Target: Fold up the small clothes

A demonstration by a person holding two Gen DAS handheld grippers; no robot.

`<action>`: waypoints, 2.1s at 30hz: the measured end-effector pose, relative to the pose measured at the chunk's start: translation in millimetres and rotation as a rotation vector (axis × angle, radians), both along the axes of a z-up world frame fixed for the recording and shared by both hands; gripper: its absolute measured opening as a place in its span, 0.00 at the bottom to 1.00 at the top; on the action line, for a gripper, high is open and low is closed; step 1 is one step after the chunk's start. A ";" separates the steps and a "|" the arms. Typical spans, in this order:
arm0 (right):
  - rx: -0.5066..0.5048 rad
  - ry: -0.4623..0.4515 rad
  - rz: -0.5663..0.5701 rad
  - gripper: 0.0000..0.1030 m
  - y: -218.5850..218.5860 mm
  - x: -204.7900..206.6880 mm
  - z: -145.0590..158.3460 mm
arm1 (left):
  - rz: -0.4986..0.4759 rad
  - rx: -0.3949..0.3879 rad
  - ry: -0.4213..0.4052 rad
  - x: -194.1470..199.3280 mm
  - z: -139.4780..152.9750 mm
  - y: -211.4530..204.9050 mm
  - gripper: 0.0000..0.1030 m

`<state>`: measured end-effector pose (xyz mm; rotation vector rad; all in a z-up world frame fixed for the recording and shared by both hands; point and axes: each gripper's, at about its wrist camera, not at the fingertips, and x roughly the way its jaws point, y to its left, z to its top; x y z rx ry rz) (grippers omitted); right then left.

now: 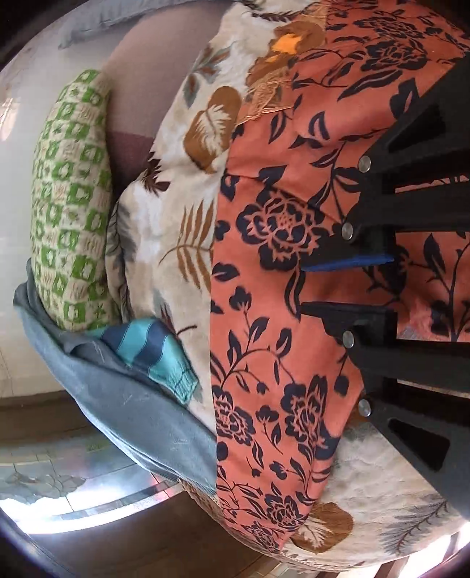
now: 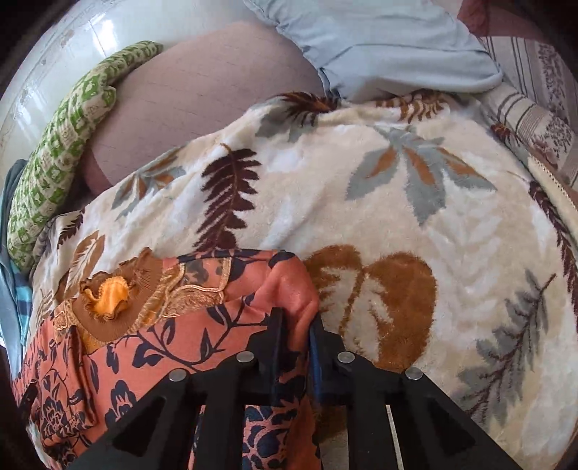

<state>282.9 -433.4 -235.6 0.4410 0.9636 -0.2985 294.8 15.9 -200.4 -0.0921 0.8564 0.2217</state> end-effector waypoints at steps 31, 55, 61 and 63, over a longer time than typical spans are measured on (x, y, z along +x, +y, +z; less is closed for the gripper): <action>0.109 -0.103 0.648 0.32 336.6 1.6 82.4 | 0.424 -0.032 -0.042 -32.7 29.0 196.4 0.76; 0.158 -0.082 0.691 0.33 278.7 -97.2 28.6 | 0.502 -0.762 -0.020 -66.0 -14.6 294.4 0.77; 0.163 -0.071 0.658 0.33 247.6 -112.0 21.8 | 0.506 -0.890 -0.117 -57.4 -30.7 330.6 0.76; 0.154 -0.083 0.656 0.33 247.3 -112.8 21.2 | 0.496 -0.943 -0.172 -60.2 -30.3 344.8 0.76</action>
